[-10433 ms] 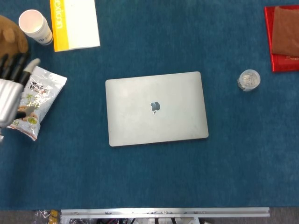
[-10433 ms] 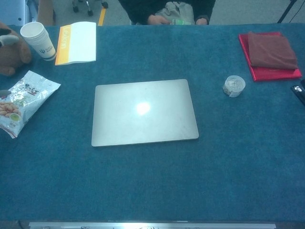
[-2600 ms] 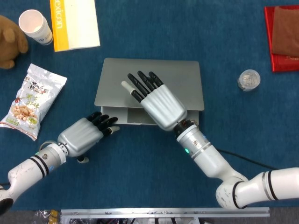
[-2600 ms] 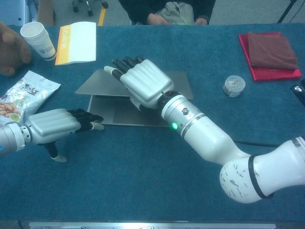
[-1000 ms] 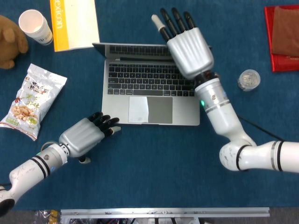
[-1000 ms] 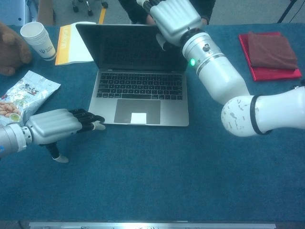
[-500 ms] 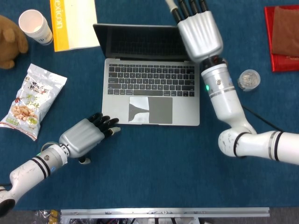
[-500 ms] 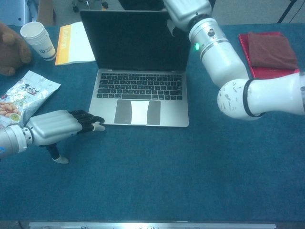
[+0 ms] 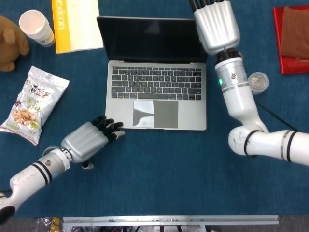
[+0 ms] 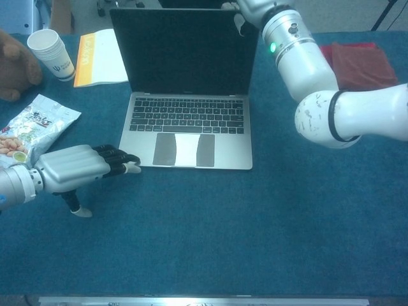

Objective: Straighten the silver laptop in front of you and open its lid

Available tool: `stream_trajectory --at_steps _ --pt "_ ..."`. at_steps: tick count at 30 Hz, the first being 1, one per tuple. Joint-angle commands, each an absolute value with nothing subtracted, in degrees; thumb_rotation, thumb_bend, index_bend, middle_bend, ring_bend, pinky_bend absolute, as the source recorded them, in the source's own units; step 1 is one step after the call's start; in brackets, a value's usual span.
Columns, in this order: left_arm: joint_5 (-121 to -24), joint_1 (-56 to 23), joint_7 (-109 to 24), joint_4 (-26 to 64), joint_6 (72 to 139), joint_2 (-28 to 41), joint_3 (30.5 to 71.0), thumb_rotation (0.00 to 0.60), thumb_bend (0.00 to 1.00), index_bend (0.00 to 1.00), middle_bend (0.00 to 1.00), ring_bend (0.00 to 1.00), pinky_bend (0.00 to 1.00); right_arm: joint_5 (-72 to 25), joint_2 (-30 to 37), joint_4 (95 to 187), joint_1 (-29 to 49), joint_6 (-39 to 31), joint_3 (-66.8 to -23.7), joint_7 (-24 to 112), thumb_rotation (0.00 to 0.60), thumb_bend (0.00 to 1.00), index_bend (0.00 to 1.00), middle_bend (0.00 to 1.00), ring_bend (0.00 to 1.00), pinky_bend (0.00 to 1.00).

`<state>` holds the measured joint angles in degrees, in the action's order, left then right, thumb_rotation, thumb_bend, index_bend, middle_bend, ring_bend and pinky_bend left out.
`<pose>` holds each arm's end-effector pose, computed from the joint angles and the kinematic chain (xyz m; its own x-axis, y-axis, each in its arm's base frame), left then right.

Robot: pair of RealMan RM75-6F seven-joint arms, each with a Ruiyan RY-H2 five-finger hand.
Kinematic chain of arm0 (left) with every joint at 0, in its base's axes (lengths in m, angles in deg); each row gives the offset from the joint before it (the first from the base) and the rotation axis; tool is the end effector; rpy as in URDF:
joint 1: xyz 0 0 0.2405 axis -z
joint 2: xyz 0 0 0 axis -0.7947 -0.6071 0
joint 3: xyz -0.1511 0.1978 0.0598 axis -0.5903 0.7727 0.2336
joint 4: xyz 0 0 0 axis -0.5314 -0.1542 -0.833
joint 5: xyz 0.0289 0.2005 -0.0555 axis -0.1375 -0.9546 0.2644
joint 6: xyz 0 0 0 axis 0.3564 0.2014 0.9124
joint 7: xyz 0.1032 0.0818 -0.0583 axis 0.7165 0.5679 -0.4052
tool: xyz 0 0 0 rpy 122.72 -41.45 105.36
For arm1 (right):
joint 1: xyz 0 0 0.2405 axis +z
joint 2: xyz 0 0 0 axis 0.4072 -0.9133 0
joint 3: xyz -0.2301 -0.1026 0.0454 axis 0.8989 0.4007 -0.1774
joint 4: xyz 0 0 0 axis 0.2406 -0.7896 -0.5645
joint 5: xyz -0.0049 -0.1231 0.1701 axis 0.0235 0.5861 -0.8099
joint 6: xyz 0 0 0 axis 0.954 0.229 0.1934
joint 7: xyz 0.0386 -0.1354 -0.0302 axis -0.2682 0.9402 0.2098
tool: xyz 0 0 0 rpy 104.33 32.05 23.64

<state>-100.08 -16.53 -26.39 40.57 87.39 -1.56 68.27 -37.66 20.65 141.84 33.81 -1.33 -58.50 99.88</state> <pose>-0.2215 0.2255 -0.0095 0.7523 0.4175 0.5097 0.6253 -0.6961 -0.3527 -0.0391 -0.4109 -0.0076 0.6531 0.1219 0.7474 -0.7147 -0.2273 0.6615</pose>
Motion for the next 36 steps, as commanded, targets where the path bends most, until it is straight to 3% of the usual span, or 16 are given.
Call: stream_trajectory --at_steps 1,10,20,29,36 --pt "-99.77 -16.72 -25.53 41.54 88.16 -2.59 68.03 0.577 0.11 0.00 0.00 0.00 0.04 -36.35 18.08 146.26 32.99 -0.80 -58.07 98.38 0.600 0.42 0.00 0.03 0.01 0.15" --pt "-97.63 -19.49 -24.52 46.08 93.92 -8.44 67.14 0.577 0.11 0.00 0.00 0.00 0.04 -35.56 9.91 159.18 28.30 1.41 -56.39 94.92 0.600 0.42 0.00 0.03 0.01 0.15" --pt "-96.12 -27.73 -33.78 44.81 107.08 -15.53 66.28 0.579 0.11 0.00 0.00 0.00 0.04 -29.04 -4.30 172.23 18.27 6.58 -50.10 89.12 0.600 0.42 0.00 0.03 0.01 0.15" --pt "-91.95 -34.65 -37.75 40.19 115.71 -16.55 64.04 0.579 0.11 0.00 0.00 0.00 0.04 -21.78 -14.25 174.22 7.18 11.61 -43.71 77.75 0.600 0.42 0.00 0.03 0.01 0.15" --pt "-88.25 -39.73 -38.02 37.26 120.48 -15.17 62.69 0.598 0.11 0.00 0.00 0.00 0.04 -17.25 -17.60 171.93 -1.07 16.22 -39.28 69.47 0.600 0.42 0.00 0.03 0.01 0.15"
